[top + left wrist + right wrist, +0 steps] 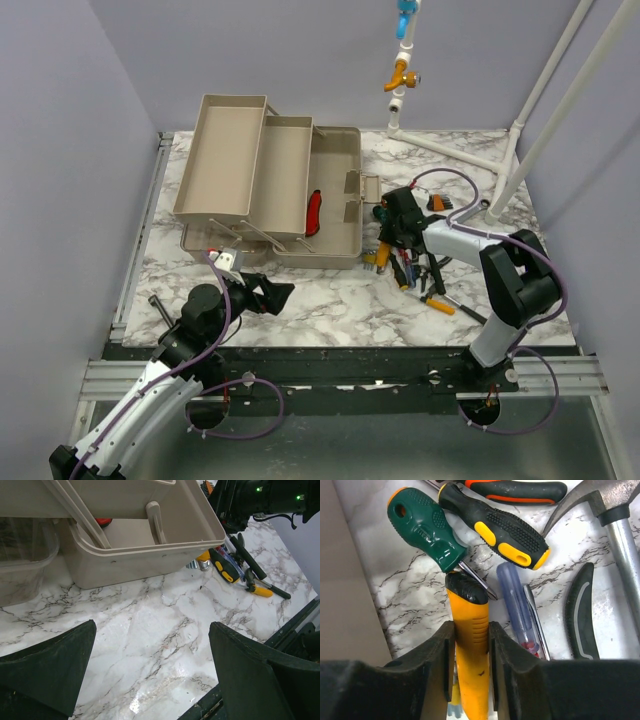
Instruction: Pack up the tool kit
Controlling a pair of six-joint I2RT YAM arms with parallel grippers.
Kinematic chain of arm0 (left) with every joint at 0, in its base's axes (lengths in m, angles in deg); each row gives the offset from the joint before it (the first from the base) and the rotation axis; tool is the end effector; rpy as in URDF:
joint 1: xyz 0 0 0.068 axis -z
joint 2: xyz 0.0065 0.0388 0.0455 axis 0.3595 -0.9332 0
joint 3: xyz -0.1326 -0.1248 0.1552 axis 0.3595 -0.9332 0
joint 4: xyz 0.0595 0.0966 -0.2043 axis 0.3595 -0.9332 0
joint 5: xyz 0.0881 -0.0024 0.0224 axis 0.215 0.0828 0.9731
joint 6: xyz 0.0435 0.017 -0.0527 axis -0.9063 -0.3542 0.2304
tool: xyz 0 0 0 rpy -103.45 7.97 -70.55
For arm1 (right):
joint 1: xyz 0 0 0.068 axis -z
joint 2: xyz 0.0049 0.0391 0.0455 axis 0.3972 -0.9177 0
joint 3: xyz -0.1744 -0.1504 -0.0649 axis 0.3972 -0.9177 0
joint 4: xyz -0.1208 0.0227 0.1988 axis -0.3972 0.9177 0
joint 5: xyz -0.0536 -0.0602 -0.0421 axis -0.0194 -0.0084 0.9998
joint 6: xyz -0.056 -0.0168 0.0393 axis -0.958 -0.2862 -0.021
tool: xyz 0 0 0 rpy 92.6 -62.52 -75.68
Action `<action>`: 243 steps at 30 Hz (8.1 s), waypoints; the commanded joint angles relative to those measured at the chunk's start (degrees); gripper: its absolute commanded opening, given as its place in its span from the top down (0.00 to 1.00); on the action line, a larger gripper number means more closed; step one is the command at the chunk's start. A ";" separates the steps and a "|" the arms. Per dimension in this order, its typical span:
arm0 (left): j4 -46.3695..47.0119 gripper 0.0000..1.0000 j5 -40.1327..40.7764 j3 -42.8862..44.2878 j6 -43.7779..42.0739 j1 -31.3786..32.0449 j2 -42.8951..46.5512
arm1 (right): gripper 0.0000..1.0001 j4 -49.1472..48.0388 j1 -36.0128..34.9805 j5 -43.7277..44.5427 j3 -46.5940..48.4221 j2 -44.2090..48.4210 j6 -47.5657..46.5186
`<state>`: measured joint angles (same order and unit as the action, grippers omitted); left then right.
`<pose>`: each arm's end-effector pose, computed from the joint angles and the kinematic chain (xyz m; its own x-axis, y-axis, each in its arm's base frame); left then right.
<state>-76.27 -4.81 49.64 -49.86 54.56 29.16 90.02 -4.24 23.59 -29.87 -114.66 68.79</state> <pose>0.1177 -0.0835 0.1911 -0.4583 -0.3304 -0.8251 0.4387 0.7233 -0.5333 0.2984 0.1376 0.1339 -0.7252 0.3359 -0.6011 0.2525 0.9419 0.2216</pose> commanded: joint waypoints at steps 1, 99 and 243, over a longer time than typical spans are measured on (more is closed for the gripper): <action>1.32 0.01 -0.58 -0.72 0.24 0.25 -0.20 | 0.73 -0.67 0.40 -1.13 1.20 -1.18 0.54; 7.06 0.02 -3.97 0.04 -2.24 11.19 -3.98 | 0.44 19.55 -5.49 4.50 9.15 17.18 -13.51; -49.68 0.68 22.06 99.43 -23.68 -18.82 -89.55 | 0.22 28.02 -1.27 12.10 -5.42 27.26 3.44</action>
<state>-124.42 20.50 148.09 -75.67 35.70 -60.17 119.55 -8.59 33.97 -33.96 -85.22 69.79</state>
